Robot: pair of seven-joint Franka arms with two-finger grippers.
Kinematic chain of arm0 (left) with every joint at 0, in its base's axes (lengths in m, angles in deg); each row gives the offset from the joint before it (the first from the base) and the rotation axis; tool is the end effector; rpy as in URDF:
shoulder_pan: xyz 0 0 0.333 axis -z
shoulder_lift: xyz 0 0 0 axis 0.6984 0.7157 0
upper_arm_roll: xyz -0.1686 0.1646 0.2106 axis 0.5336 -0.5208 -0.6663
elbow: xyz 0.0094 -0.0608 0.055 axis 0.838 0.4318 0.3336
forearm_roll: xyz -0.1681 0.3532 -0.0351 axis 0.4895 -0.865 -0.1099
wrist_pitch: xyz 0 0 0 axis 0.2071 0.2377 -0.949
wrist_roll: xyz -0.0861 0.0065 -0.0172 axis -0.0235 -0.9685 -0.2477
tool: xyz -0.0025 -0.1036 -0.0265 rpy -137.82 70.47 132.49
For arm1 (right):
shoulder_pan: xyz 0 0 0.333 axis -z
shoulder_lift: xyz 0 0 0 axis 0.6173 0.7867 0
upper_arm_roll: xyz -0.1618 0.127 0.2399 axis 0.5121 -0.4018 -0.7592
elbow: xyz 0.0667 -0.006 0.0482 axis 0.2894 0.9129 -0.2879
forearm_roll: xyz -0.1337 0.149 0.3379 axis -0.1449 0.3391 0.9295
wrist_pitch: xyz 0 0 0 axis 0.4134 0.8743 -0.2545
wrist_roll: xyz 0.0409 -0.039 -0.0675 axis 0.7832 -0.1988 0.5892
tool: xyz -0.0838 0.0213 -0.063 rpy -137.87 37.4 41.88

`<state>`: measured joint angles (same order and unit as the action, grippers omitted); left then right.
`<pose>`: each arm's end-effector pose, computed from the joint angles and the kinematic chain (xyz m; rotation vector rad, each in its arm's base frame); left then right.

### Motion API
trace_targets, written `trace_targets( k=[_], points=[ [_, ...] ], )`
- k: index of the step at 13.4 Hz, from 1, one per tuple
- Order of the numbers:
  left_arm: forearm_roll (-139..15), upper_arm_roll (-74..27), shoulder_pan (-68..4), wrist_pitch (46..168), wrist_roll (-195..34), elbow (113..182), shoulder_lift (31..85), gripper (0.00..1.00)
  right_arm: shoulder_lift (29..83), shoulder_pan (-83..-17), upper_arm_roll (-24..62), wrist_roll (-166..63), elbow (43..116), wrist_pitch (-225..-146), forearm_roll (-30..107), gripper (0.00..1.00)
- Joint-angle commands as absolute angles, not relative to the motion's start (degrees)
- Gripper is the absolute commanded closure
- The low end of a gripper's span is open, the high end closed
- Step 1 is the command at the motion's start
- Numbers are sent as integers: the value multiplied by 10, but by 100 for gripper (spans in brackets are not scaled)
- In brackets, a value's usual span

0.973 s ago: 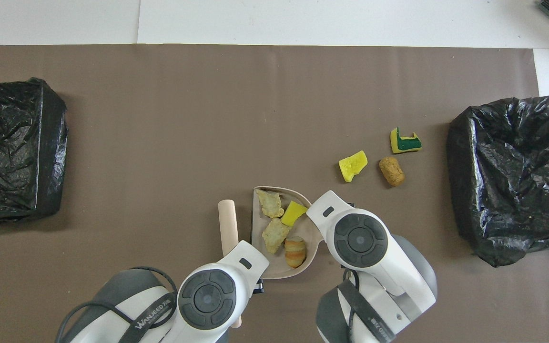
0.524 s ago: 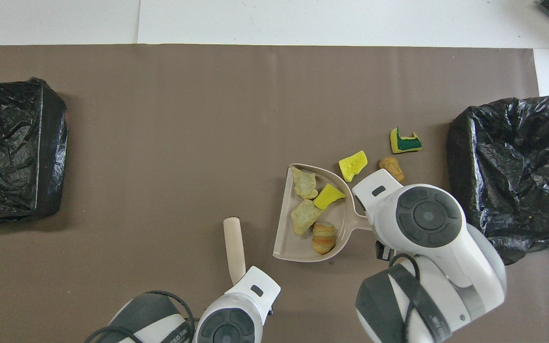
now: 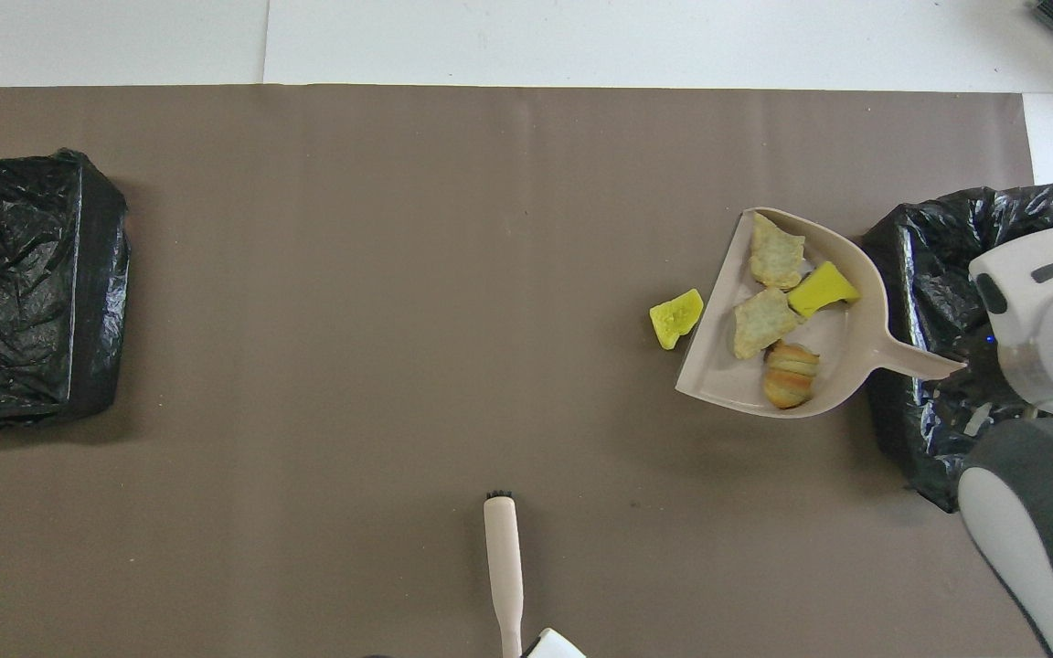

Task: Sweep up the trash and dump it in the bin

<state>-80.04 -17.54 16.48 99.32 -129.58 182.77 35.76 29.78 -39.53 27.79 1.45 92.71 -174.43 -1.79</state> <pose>0.1491 -0.4126 0.3535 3.1359 0.0017 -0.1103 0.5028 -0.0148 0.5303 2.5530 1.5814 -0.1083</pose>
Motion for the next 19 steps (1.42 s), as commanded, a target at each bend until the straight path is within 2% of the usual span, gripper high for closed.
trace_targets(
  k=[1, 4, 5, 6, 8, 9, 10, 14, 16, 19],
  points=[
    [-794, -183, 186, 1010, -1310, 1839, 363, 100, 303, -325, 277, 76, 918, -1767, -17, 100],
    [-794, -184, 181, 1014, -1304, 1836, 378, 100, 303, -268, 277, 121, 919, -1788, -28, 100],
    [-794, -185, 179, 1013, -1300, 1836, 378, 92, 307, -248, 277, 139, 918, -1808, -28, 100],
    [-794, -186, 178, 1012, -1299, 1834, 379, 73, 311, -235, 277, 170, 914, -1823, -36, 100],
    [-795, -188, 167, 1007, -1299, 1823, 390, 42, 317, -203, 279, 224, 905, -1850, -61, 100],
    [-798, -188, 148, 1003, -1292, 1813, 390, 12, 324, -182, 279, 250, 898, -1862, -76, 100],
    [-801, -188, 127, 1000, -1272, 1802, 387, 0, 334, -161, 279, 274, 890, -1868, -87, 100],
    [-843, -188, 21, 921, -1152, 1704, 387, 0, 338, -149, 280, 377, 886, -1899, -194, 100],
    [-843, -190, -54, 868, -1049, 1631, 387, 0, 338, -151, 279, 410, 894, -1911, -252, 100],
    [-863, -190, -162, 780, -910, 1520, 397, 0, 366, -154, 279, 417, 892, -1936, -277, 100]
  ],
)
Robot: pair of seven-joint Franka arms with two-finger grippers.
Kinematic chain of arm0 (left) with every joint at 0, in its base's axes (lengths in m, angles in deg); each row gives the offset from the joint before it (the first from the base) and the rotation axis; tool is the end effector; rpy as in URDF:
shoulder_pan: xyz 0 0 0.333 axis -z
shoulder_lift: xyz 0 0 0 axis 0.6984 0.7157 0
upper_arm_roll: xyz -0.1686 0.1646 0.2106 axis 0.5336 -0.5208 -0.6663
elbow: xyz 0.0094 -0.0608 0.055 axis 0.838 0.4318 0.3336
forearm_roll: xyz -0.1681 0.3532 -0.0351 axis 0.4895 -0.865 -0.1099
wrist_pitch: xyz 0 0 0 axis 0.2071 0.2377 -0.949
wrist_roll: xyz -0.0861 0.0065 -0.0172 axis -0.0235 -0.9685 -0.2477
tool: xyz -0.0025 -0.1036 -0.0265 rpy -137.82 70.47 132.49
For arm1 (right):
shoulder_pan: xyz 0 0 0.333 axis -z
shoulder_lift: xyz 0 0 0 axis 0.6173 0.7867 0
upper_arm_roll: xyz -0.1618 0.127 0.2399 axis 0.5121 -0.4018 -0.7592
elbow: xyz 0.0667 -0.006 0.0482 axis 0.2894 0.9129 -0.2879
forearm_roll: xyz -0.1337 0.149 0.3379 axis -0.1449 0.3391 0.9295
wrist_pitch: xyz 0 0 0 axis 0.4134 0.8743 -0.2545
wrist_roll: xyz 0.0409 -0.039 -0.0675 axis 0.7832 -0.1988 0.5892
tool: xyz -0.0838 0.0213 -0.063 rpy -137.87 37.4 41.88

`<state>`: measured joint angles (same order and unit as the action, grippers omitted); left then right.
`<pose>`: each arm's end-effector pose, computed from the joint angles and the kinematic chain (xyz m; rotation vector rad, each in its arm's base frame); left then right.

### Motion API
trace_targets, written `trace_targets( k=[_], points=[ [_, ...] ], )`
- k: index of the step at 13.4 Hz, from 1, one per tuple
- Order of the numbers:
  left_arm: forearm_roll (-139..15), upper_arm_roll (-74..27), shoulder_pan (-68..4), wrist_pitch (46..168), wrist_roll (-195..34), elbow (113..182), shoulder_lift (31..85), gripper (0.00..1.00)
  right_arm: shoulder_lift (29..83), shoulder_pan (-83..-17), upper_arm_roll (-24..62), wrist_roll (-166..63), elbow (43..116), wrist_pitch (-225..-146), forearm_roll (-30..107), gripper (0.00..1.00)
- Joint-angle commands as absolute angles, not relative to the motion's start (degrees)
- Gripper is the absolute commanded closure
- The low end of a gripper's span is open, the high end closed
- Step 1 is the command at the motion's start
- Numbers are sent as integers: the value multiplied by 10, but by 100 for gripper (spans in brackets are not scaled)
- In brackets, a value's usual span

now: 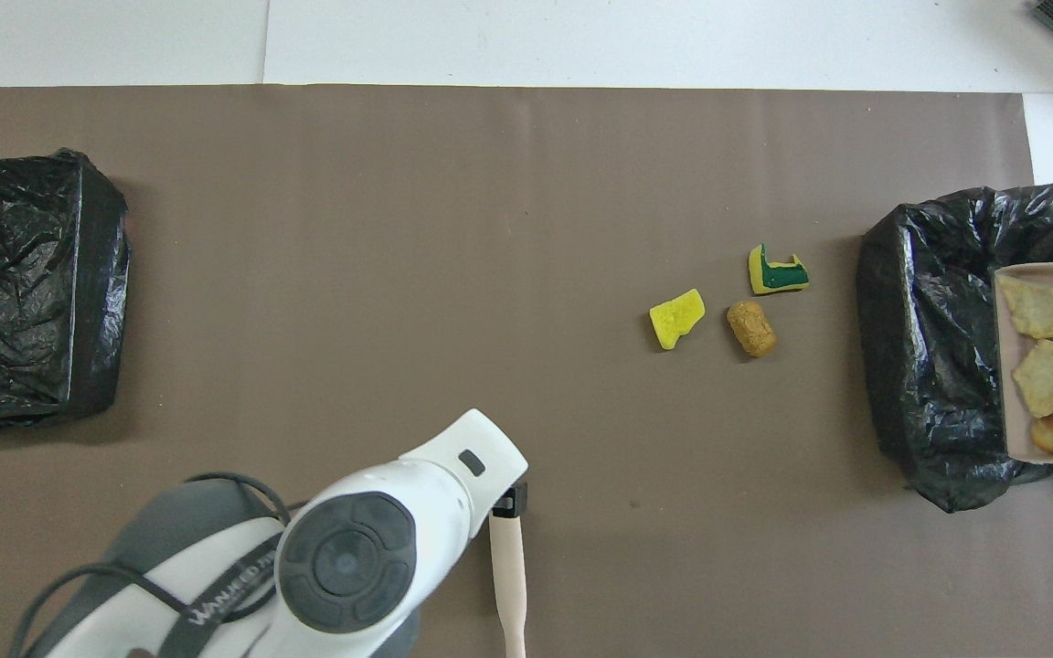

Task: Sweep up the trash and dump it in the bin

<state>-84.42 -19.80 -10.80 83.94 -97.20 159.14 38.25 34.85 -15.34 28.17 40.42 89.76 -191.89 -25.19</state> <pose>0.3861 -0.3350 0.4983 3.0643 -0.1803 0.0659 0.4966 -0.2534 0.5451 1.8605 1.8591 -0.4494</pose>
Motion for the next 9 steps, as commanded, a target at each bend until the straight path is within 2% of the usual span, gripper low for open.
trace_targets(
  k=[1, 3, 5, 9],
  points=[
    [-864, -190, -197, 754, -874, 1479, 407, 0, 369, -158, 274, 418, 890, -1936, -295, 100],
    [-876, -191, -241, 703, -858, 1407, 426, 0, 369, -175, 270, 409, 889, -1936, -326, 100],
    [-879, -191, -294, 690, -795, 1364, 427, 0, 360, -179, 270, 408, 889, -1930, -336, 100],
    [-880, -193, -374, 568, -676, 1253, 448, 0, 341, -181, 270, 414, 891, -1918, -357, 100]
  ],
)
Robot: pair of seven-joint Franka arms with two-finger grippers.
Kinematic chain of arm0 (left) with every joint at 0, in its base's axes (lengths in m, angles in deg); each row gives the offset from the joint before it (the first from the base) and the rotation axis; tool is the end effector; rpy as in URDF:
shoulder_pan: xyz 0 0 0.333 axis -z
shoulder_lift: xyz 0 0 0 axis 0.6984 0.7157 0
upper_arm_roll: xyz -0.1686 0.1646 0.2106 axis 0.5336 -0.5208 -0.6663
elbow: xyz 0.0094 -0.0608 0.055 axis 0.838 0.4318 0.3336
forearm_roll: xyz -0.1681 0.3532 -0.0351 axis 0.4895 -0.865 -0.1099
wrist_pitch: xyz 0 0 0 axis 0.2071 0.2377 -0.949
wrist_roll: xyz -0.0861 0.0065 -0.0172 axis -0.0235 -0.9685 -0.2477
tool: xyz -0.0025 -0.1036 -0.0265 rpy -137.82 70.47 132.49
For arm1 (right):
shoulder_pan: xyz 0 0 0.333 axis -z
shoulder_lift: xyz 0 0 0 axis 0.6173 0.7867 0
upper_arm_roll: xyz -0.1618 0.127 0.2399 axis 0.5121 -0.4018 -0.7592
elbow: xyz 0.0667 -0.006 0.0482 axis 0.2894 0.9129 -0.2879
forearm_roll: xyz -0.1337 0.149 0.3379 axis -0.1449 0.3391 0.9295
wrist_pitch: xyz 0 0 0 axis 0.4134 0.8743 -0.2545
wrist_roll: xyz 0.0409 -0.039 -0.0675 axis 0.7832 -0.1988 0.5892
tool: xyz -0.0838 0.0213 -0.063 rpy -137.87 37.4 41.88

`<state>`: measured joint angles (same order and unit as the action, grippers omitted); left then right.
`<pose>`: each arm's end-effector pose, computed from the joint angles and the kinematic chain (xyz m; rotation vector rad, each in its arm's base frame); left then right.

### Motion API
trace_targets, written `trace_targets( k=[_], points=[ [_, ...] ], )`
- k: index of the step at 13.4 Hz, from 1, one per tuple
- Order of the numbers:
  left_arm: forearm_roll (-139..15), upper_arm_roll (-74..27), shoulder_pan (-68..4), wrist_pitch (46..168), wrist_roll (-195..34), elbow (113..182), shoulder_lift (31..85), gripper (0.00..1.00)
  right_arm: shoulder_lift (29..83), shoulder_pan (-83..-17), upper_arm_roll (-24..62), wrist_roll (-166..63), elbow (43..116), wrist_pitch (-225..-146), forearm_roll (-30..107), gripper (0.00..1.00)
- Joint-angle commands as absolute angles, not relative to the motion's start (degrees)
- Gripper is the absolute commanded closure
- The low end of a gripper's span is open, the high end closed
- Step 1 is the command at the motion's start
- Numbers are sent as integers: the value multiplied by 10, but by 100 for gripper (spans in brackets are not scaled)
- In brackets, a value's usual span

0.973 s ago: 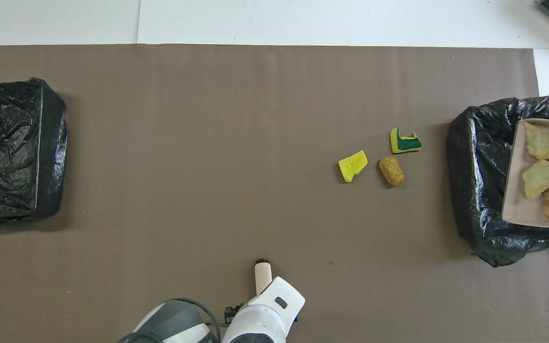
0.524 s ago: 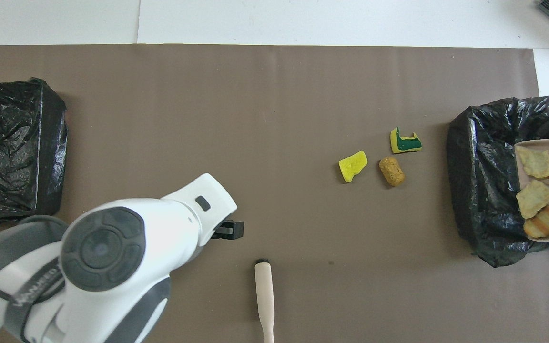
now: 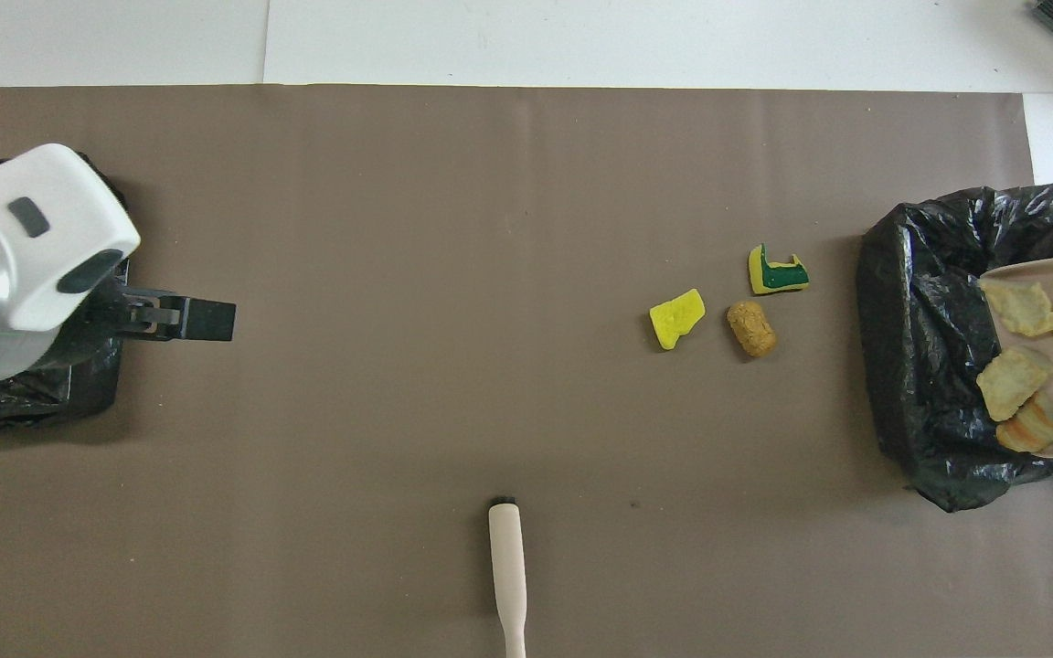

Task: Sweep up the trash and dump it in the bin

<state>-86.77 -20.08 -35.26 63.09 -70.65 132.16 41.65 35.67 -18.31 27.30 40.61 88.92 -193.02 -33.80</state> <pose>0.5058 -0.1464 0.6613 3.0983 -0.2676 0.1897 0.5181 -0.2248 0.5498 1.6458 1.9092 -0.5606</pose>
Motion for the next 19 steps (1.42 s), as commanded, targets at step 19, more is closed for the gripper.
trace_targets(
  k=[19],
  points=[
    [-874, -192, -469, 502, -679, 1174, 482, 0, 309, -217, 331, 388, 839, -1836, -286, 100]
  ],
)
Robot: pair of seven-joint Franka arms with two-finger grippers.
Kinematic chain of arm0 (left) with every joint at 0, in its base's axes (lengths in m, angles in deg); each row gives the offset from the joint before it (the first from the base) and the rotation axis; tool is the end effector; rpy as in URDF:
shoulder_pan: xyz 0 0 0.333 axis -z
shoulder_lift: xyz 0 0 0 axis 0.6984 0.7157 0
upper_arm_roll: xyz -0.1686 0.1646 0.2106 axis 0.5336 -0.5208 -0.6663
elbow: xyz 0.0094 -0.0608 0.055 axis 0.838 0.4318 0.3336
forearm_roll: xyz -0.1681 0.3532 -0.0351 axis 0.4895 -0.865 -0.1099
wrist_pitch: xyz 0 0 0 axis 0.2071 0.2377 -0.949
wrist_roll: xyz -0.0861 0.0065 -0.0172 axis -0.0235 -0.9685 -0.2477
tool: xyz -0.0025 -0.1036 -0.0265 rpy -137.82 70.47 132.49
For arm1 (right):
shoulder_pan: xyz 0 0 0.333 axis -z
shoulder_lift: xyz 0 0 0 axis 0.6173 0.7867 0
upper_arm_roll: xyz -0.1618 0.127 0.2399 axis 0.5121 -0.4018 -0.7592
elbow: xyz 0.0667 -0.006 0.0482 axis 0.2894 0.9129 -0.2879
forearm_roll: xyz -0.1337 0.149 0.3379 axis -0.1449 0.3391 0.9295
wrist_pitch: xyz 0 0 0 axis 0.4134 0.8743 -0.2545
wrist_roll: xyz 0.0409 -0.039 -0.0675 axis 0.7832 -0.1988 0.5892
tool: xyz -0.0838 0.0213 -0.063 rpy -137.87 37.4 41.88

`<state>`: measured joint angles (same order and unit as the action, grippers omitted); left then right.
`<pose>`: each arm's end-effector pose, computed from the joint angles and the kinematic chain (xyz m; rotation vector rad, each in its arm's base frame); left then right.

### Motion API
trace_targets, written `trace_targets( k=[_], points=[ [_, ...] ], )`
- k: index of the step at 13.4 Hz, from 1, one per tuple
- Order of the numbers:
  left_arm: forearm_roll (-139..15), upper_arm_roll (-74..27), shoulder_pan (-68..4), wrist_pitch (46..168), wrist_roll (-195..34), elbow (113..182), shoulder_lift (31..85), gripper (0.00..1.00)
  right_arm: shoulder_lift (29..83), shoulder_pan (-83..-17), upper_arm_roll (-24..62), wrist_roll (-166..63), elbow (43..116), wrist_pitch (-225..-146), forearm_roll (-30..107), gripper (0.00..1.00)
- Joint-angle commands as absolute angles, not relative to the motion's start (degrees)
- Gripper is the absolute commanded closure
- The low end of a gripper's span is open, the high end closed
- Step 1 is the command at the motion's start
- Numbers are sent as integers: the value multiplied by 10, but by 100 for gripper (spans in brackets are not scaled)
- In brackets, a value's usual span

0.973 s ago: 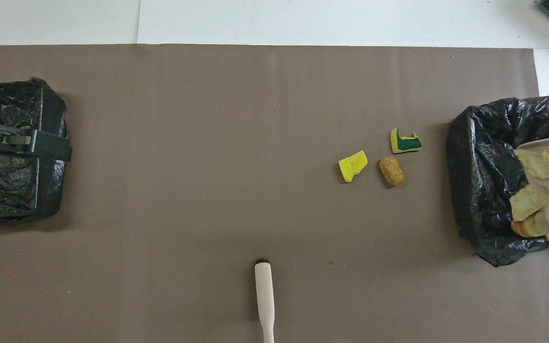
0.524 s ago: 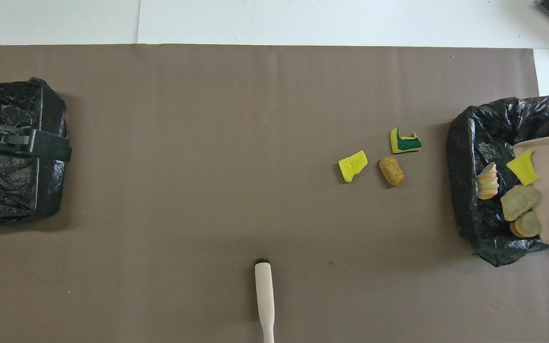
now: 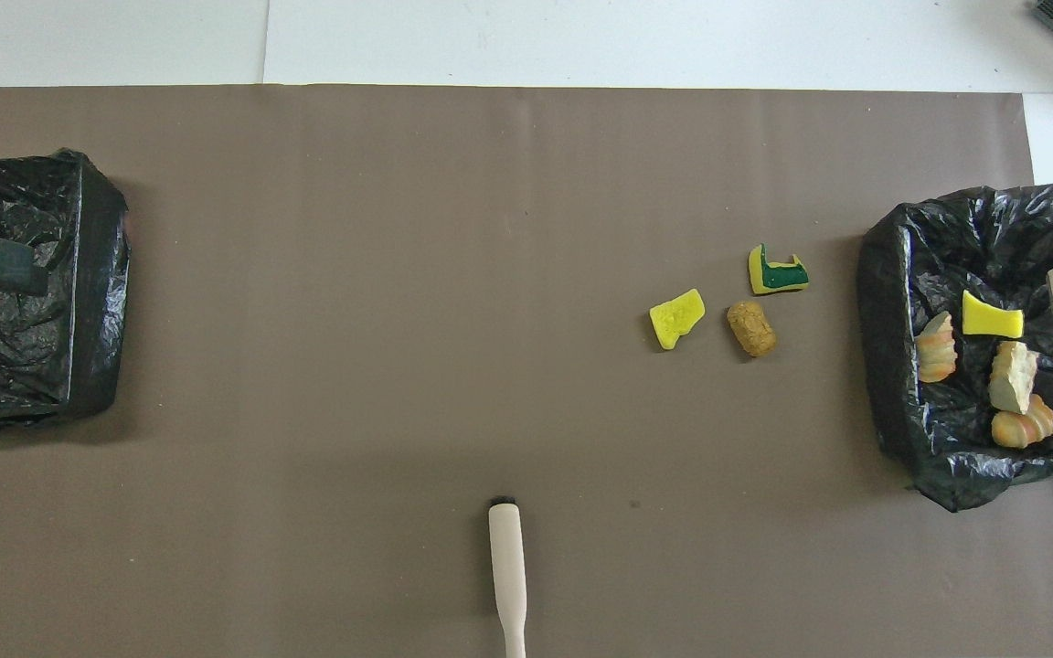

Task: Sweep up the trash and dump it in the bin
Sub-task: 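Tip the dustpan over the black bin with the right gripper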

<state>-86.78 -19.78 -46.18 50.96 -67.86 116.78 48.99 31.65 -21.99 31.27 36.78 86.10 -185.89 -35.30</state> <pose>0.5402 -0.0479 0.6984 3.1190 -0.0598 0.0822 0.4917 -0.2333 0.6035 1.7537 1.7542 -0.5877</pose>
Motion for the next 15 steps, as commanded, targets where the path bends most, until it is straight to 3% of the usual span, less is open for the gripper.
trace_targets(
  k=[1, 6, 11, 15],
  points=[
    [-874, -192, -469, 502, -679, 1174, 482, 0, 309, -218, 339, 386, 832, -1828, -246, 100],
    [-874, -192, -469, 502, -679, 1174, 482, 0, 304, -230, 332, 269, 841, -1800, -139, 100],
    [-874, -192, -469, 502, -679, 1174, 482, 0, 300, -313, 327, -19, 877, -1756, -101, 100],
    [-874, -192, -469, 502, -679, 1174, 482, 0, 319, -420, 327, -284, 892, -1735, -51, 100]
  ],
)
